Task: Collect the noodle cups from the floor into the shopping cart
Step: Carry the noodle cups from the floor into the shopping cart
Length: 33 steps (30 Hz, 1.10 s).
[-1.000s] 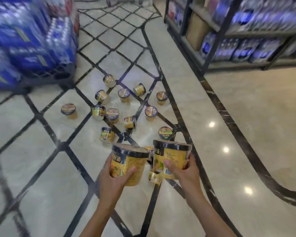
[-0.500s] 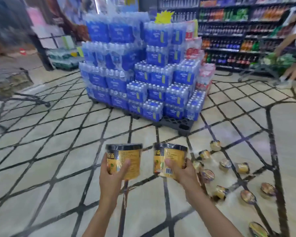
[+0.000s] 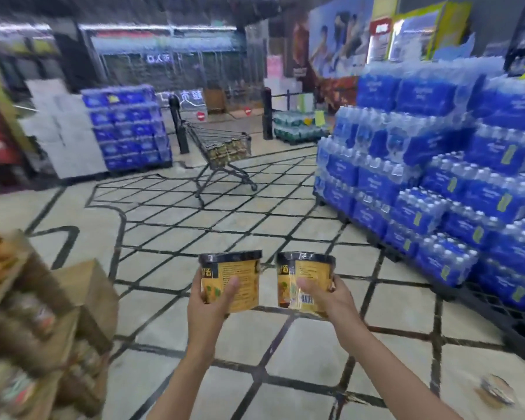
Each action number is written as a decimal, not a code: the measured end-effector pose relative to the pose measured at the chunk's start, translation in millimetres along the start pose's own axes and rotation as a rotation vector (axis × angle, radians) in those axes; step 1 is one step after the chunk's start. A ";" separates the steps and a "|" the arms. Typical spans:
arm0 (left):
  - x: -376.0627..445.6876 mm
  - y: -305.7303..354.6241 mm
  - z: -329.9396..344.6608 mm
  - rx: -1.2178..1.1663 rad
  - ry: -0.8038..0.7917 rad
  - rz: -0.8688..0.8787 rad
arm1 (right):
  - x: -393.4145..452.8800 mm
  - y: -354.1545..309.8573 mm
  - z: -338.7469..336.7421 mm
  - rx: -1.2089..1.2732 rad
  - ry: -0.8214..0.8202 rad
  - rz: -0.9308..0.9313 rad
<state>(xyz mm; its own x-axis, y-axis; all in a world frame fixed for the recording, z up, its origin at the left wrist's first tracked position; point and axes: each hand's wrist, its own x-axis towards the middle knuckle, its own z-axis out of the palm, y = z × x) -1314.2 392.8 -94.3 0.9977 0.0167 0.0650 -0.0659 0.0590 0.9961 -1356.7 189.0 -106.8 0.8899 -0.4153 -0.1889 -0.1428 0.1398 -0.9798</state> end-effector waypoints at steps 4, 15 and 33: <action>56.5 -12.1 -13.0 0.012 0.076 -0.026 | 57.7 -6.1 32.5 -0.053 -0.095 0.004; 240.4 -32.1 81.6 -0.060 0.182 -0.151 | 294.9 -43.0 27.0 -0.078 -0.225 0.019; 626.4 -82.3 204.9 -0.083 0.285 -0.085 | 712.6 -103.2 86.7 -0.106 -0.247 -0.086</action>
<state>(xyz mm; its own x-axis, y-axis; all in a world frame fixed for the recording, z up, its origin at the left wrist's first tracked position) -681.1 193.9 -123.3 0.9566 0.2873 -0.0497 0.0053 0.1534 0.9882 -670.3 -43.5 -134.7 0.9775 -0.1879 -0.0961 -0.0952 0.0137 -0.9954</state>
